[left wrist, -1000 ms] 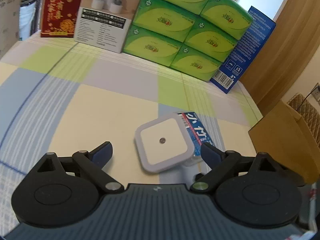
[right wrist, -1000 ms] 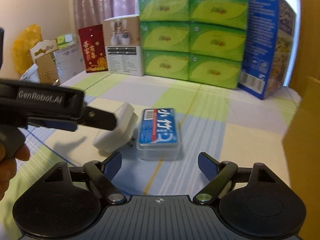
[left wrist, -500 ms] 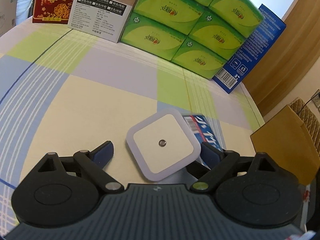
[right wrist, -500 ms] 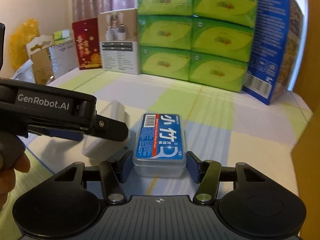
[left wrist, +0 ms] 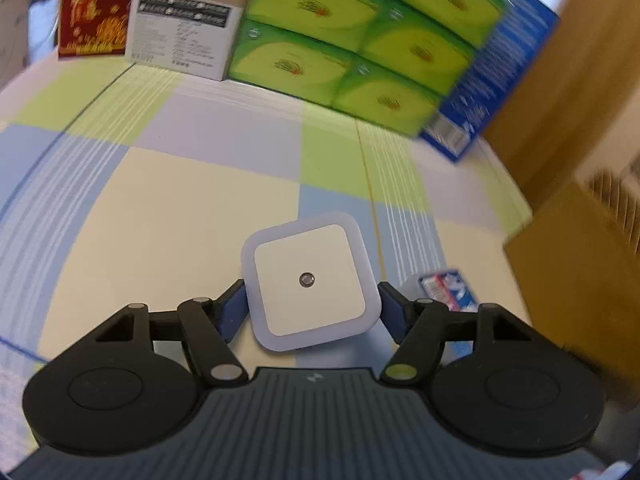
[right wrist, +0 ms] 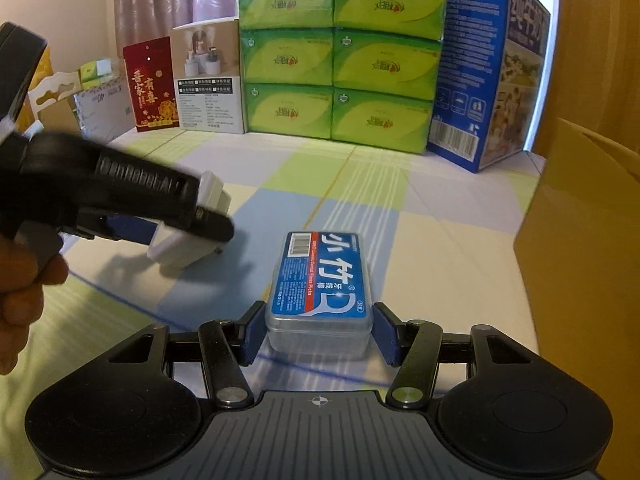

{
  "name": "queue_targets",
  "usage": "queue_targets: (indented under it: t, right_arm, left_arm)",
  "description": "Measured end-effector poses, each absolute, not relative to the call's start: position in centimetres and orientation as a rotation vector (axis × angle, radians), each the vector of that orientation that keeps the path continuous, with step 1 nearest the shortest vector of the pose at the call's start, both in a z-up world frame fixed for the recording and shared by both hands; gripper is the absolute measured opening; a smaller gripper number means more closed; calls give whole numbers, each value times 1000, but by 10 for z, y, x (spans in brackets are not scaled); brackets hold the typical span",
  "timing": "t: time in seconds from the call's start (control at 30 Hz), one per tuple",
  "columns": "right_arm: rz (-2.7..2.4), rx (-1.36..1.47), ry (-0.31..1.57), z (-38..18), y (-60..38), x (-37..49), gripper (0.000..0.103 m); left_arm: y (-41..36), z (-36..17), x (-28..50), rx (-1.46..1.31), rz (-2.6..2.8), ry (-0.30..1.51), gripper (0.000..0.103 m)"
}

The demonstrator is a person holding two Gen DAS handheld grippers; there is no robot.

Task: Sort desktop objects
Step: 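Close left tool on night light while right tool closes on blue toothpick box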

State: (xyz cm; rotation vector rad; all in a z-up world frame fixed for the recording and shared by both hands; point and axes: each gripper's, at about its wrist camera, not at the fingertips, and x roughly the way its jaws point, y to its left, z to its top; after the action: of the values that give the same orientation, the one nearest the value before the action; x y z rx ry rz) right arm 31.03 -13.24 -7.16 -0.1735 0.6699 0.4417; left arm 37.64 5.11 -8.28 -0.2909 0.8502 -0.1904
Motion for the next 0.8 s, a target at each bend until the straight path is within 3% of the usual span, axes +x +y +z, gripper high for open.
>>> queue_targets:
  t: [0.57, 0.8]
  right_arm:
    - [402, -120, 728, -49, -176, 189, 53]
    - [380, -125, 789, -66, -182, 177, 53]
  left_arm:
    - [37, -50, 224, -20, -240, 872, 63]
    - [25, -57, 206, 64, -270, 868, 63]
